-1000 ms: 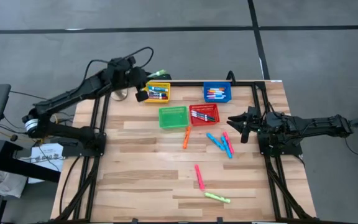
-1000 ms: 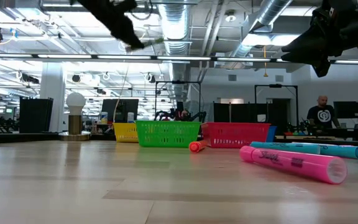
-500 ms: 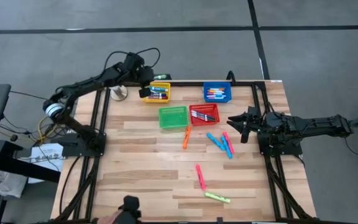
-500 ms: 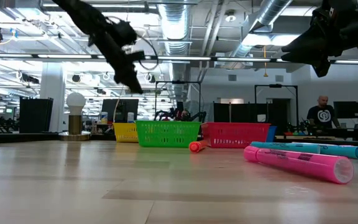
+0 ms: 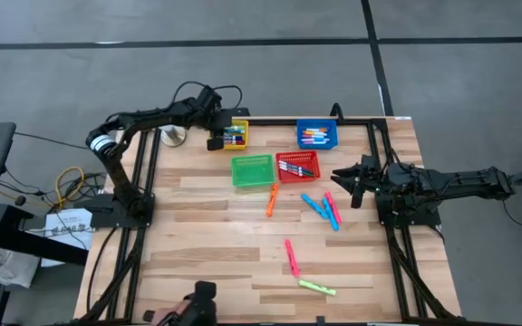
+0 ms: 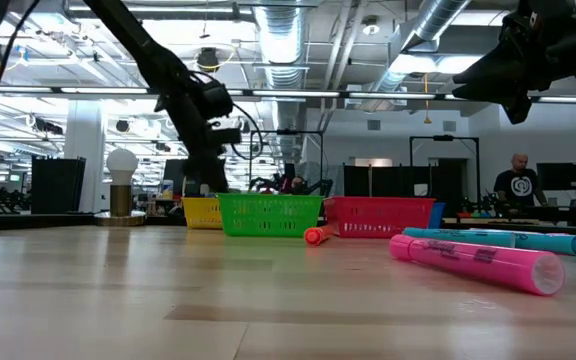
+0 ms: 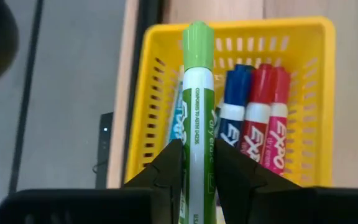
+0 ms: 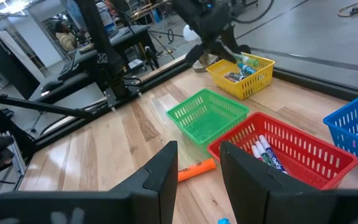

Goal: Pick & Place Markers
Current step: Put the light green marker pen into the yellow bin, then put the top large pink highlighter pen into the green bin

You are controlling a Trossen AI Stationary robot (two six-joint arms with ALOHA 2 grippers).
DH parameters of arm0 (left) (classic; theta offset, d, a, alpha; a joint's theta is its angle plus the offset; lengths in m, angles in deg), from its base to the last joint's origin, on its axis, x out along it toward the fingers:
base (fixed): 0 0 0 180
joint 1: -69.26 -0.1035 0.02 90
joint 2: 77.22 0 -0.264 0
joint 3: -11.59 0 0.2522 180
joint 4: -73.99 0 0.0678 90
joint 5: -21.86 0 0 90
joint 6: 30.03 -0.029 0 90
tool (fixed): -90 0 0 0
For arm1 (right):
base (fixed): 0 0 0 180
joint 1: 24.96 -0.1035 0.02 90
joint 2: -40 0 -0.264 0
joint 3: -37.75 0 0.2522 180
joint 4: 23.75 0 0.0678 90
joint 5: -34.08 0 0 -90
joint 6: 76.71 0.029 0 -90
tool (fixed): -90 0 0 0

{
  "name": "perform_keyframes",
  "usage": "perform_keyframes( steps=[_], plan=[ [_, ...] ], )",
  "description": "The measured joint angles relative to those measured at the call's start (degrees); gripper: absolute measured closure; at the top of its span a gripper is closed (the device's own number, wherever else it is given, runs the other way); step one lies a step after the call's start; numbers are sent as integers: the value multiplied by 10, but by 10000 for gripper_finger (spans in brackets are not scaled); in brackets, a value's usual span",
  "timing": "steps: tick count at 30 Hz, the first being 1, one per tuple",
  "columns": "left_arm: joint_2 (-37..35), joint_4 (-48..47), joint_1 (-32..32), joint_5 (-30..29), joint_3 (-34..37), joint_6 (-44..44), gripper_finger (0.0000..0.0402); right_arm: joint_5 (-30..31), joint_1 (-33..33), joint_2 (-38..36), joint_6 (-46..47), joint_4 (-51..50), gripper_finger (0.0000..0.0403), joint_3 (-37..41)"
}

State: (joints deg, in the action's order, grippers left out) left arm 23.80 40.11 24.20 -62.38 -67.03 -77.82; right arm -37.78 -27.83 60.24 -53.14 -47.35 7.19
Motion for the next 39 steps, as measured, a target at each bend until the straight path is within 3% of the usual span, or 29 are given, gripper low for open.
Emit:
perform_keyframes(
  steps=[22, 32, 39],
  plan=[
    [30, 3, -1, 3, 0, 0, 318, 0, 0, 0, 0, 0, 292, 0],
    [30, 4, -1, -1, 0, 2, 270, 0, 0, 0, 0, 0, 292, 0],
    [-4, 9, 9, -79, 0, 2, 238, -2, 0, 0, 0, 0, 292, 0]
  ],
)
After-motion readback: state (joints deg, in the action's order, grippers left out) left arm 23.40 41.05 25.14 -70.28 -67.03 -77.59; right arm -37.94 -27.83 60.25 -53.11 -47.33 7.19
